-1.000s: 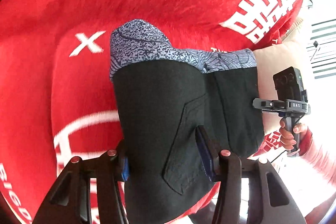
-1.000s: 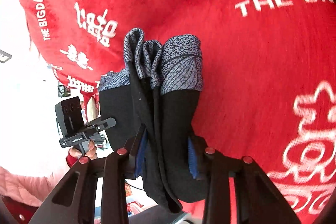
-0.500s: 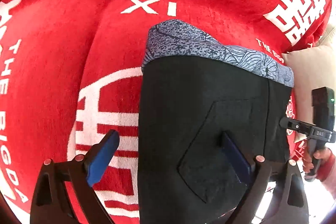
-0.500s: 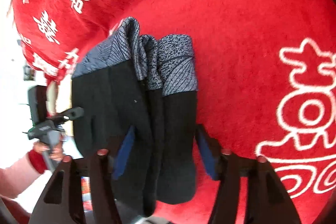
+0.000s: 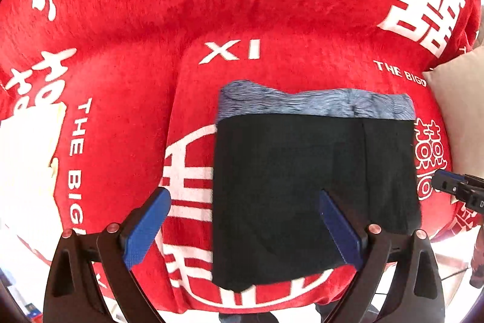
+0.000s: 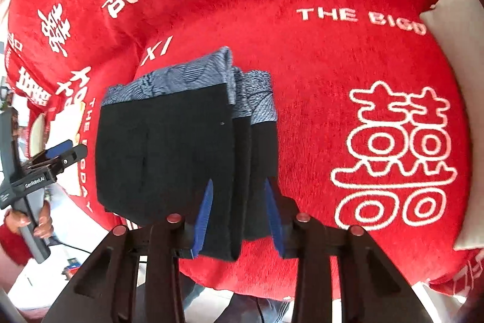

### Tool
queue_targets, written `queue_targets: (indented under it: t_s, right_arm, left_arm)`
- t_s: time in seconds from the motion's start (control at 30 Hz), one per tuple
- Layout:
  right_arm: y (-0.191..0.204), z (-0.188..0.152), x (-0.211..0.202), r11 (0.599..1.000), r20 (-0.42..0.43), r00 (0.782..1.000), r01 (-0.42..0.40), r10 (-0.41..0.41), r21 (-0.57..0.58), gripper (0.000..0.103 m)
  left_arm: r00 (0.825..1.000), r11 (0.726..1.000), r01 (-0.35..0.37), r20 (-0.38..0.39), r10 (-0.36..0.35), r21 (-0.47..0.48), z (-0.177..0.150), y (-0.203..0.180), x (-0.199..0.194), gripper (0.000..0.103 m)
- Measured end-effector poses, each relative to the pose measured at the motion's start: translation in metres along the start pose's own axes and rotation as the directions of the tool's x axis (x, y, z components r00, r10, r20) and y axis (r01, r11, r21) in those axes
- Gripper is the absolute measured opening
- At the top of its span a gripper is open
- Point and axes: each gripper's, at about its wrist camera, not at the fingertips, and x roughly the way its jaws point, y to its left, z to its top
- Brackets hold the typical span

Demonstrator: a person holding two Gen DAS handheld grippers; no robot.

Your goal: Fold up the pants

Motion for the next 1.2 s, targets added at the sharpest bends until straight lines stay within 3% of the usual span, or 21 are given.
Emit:
queue_targets:
  t_s: [0.03, 0.17, 0.23, 0.33, 0.47, 0.73, 0.97, 1.2]
  right_arm:
    - [0.005, -0.002, -0.004, 1.0, -0.002, 1.0, 0.012, -0.012, -0.003, 0.041]
    - [0.031, -0.005, -0.013, 0.998, -0.01, 0.999, 0.049, -0.049, -0.034, 0.072]
    - [0.039, -0.009, -0.021, 0.998, -0.01, 0.999, 0.051, -0.051, -0.048, 0.08]
    - [0.048, -0.012, -0.024, 0.997, -0.03, 0.998, 0.061, -0.063, -0.052, 0.084]
    - [0.06, -0.017, -0.024, 0.989, -0.026, 0.99, 0.136, -0.138, -0.063, 0.103]
    - [0.084, -0.035, -0.029, 0.961, 0.023, 0.961, 0.275, -0.275, -0.003, 0.103]
    - [0.109, -0.058, -0.03, 0.958, 0.024, 0.958, 0.286, -0.286, 0.015, 0.103]
    - [0.123, -0.069, -0.035, 0.953, 0.032, 0.952, 0.304, -0.304, 0.008, 0.103]
  left_arm:
    - [1.0, 1.0, -0.004, -0.003, 0.004, -0.006, -0.002, -0.005, -0.004, 0.098]
    - [0.998, 0.998, -0.056, -0.018, 0.055, -0.036, -0.018, -0.029, -0.017, 0.102]
    - [0.997, 0.996, -0.069, -0.035, 0.067, -0.053, -0.025, -0.039, -0.021, 0.102]
    - [0.993, 0.992, -0.112, -0.044, 0.109, -0.066, -0.037, -0.049, -0.026, 0.102]
    - [0.989, 0.988, -0.144, -0.035, 0.142, -0.061, -0.047, -0.053, -0.034, 0.102]
    - [0.968, 0.971, -0.239, -0.073, 0.24, 0.02, -0.069, -0.039, -0.039, 0.102]
    - [0.978, 0.977, -0.198, -0.051, 0.202, 0.075, -0.079, -0.035, -0.052, 0.102]
    - [0.983, 0.984, -0.166, -0.069, 0.17, 0.066, -0.083, -0.03, -0.056, 0.102]
